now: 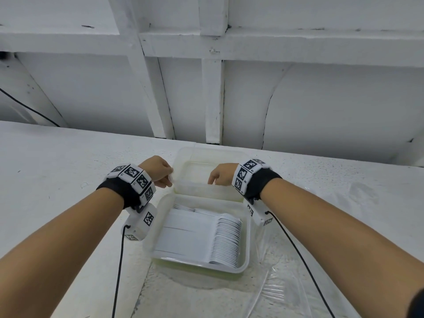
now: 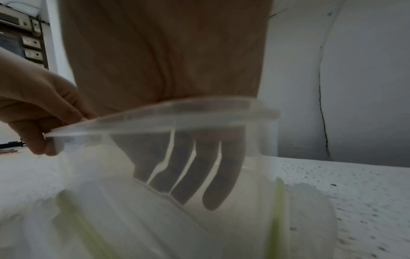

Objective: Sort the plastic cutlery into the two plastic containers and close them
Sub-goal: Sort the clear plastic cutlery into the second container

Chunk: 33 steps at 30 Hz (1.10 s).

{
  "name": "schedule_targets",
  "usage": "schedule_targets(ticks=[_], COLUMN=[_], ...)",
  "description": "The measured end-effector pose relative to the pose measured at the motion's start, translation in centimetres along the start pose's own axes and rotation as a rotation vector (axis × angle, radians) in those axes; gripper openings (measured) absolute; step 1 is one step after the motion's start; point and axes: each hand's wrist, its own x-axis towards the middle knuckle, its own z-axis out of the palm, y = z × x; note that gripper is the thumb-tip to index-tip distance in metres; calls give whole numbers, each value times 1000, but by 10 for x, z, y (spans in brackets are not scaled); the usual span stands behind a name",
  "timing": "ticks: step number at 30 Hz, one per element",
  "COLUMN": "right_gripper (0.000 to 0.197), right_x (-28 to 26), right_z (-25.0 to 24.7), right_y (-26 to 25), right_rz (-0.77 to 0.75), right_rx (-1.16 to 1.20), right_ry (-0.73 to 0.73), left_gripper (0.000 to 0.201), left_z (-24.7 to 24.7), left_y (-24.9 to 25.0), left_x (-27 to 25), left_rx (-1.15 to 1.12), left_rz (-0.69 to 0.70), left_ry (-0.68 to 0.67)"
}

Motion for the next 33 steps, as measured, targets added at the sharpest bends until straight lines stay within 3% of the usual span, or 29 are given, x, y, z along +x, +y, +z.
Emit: schedule_targets(ticks=[5,10,14,18,23,26,28,31,33], right_gripper=[40,36,35,31,30,30,30,28,27], right_x=[-1,-18,-54,-113,-181,-207,-223,-246,-257], right_z=[1,-4,-13,-8,32,64,85,117,136], right_y=[1,5,18,39,72,91,100,107,107], right_rz=[-12,-22,-99,-136,-42,40,92,158,185], right_rx=[8,54,94,114,133,176,205,290,339], right_ry=[2,174,299,393,360,328,325,318,305], left_gripper=[23,17,29,29,19,19,23,36,44], left_z=[1,-4,-7,16,86,146,183,224,240], left_y=[1,10,30,65,100,104,100,89,82], left_x=[-2,-16,-40,-86,-151,-175,-183,-189,-191], left_rx=[-3,130,229,167,46,147,292,588,670], left_rz=[-1,28,174,444,718,785,747,568,487], left_ry=[1,97,250,313,76,-93,-181,-347,-384])
